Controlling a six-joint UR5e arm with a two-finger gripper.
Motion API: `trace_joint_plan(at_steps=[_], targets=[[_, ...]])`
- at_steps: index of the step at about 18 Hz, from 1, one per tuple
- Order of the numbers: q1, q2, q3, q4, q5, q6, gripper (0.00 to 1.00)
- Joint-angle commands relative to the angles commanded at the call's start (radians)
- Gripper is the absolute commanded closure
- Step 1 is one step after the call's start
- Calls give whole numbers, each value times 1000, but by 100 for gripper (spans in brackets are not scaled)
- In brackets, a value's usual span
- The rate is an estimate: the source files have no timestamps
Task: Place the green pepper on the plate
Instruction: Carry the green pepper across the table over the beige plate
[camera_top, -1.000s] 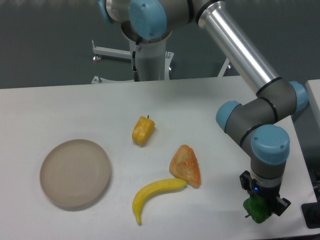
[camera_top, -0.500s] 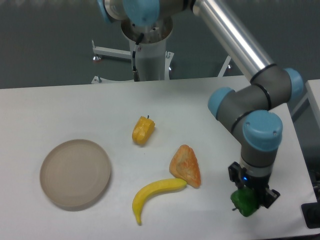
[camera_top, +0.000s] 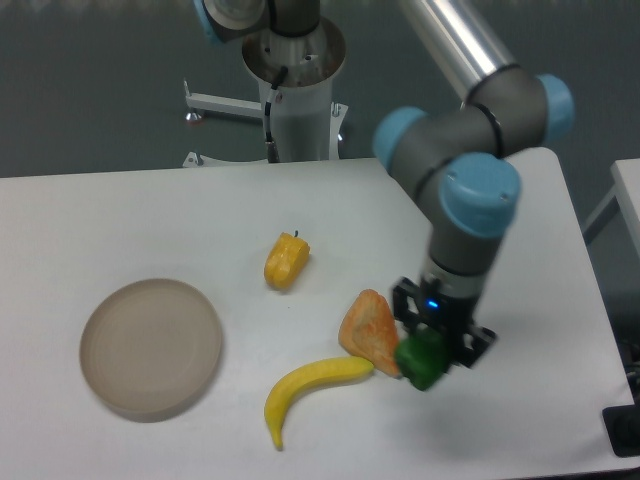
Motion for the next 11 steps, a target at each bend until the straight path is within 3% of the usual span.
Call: trace_joint_plan(at_steps=[4,11], targets=[[-112,43,-52,2,-6,-184,64],[-290,6,-66,25,11,-466,64]])
